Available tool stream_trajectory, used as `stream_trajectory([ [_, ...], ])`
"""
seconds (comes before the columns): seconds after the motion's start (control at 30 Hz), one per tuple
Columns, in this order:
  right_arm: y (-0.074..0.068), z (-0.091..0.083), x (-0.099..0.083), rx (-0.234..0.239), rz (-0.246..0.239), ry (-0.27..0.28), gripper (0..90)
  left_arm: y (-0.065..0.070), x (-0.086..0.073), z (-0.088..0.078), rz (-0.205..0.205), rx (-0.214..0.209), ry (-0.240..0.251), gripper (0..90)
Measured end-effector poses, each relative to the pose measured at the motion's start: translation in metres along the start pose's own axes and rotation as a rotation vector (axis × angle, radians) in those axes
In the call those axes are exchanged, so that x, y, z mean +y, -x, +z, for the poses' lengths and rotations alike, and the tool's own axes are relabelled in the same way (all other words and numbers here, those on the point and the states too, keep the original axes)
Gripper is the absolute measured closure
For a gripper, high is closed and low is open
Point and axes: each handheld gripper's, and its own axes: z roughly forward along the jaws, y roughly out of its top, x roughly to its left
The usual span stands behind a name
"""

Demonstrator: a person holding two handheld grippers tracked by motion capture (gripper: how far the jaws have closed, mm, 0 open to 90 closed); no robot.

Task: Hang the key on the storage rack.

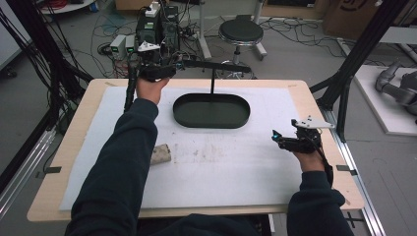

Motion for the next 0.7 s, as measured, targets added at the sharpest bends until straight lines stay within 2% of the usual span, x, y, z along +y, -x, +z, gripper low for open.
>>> stream_trajectory([
  [0.27, 0.0, 0.0, 0.0, -0.001, -0.002, 0.0, 16.7, 0.01, 0.002, -0.005, 0.008, -0.038, -0.009, 48.4],
  [0.5, 0.0, 0.0, 0.0, -0.001, 0.001, 0.0, 16.7, 0.011, 0.0, -0.005, 0.002, -0.027, -0.039, 48.4],
  [0.7, -0.001, 0.001, 0.001, 0.001, -0.004, 0.0, 16.7, 0.011, -0.002, -0.011, -0.004, -0.048, -0.055, 48.3],
])
